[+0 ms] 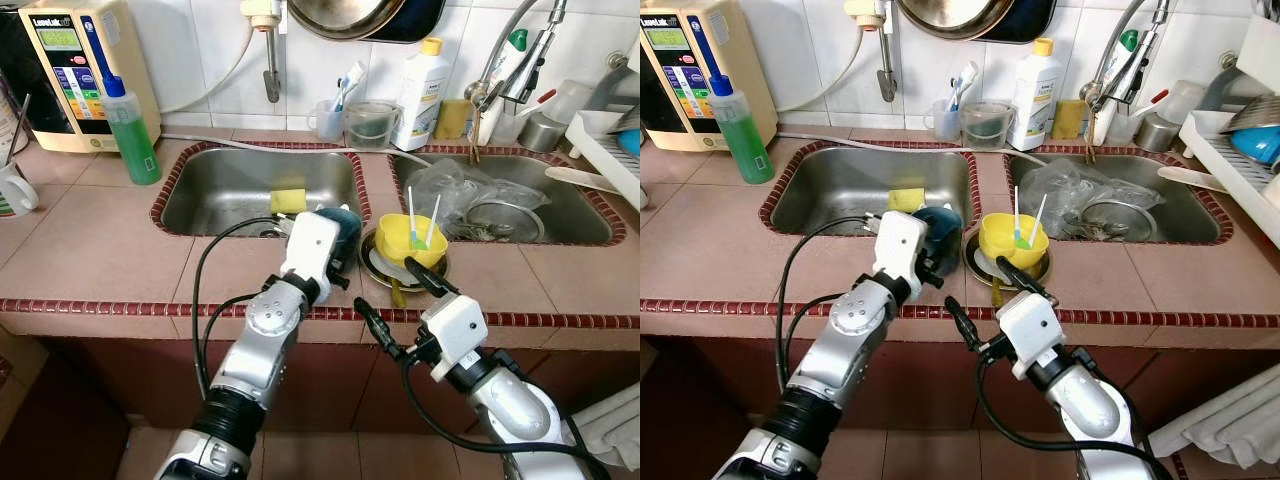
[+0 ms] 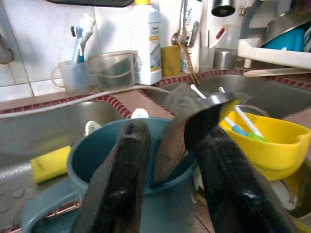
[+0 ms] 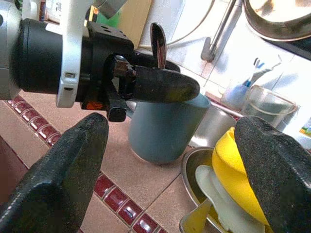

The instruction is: Kitchen organization

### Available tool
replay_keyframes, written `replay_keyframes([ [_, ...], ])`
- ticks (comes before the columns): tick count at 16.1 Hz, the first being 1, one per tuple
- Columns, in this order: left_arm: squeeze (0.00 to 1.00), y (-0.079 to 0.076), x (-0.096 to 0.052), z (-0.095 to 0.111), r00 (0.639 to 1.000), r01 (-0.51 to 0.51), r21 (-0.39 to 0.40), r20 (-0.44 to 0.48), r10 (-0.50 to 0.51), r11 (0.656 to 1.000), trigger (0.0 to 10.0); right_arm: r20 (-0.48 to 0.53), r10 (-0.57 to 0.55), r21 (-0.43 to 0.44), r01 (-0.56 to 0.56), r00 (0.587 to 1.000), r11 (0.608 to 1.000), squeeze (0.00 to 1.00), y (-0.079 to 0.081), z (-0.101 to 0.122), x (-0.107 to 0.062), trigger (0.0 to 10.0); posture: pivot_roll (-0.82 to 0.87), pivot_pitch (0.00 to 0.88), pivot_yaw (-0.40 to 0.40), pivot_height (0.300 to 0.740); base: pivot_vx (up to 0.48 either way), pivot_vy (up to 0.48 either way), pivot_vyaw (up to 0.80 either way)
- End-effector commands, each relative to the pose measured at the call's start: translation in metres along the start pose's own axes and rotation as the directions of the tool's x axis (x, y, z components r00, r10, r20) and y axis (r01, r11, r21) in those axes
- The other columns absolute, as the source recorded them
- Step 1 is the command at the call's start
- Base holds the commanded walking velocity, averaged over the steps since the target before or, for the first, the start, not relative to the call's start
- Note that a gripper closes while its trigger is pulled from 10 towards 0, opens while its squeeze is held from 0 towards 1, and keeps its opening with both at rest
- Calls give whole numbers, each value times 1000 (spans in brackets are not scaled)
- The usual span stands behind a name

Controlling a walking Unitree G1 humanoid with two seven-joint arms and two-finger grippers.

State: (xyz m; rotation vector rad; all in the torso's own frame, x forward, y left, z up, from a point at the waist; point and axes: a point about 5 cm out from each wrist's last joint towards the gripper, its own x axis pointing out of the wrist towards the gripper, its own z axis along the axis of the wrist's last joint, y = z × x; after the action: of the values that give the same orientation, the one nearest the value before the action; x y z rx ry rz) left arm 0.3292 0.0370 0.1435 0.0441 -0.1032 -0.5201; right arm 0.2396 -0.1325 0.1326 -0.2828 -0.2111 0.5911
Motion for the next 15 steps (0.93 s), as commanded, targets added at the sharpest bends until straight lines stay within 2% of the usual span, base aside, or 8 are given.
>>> replay_keyframes([
  [1, 0, 0, 1, 6, 1000, 6, 2, 24, -7, 1000, 0, 5, 13, -9, -13, 1000, 1000, 0, -1, 0, 2, 10000, -106, 0, 11, 740, 0, 0, 0],
  [14, 0, 1, 1, 9, 999, 10, 11, 33, -10, 1000, 0, 12, 29, -14, -29, 999, 999, 0, 0, 0, 5, 10000, -97, 0, 7, 740, 0, 0, 0],
  [15, 0, 1, 1, 10, 999, 13, 24, 31, -14, 1000, 1451, 12, 29, -14, -29, 999, 999, 0, 0, 0, 5, 10000, -97, 0, 8, 740, 0, 0, 0],
])
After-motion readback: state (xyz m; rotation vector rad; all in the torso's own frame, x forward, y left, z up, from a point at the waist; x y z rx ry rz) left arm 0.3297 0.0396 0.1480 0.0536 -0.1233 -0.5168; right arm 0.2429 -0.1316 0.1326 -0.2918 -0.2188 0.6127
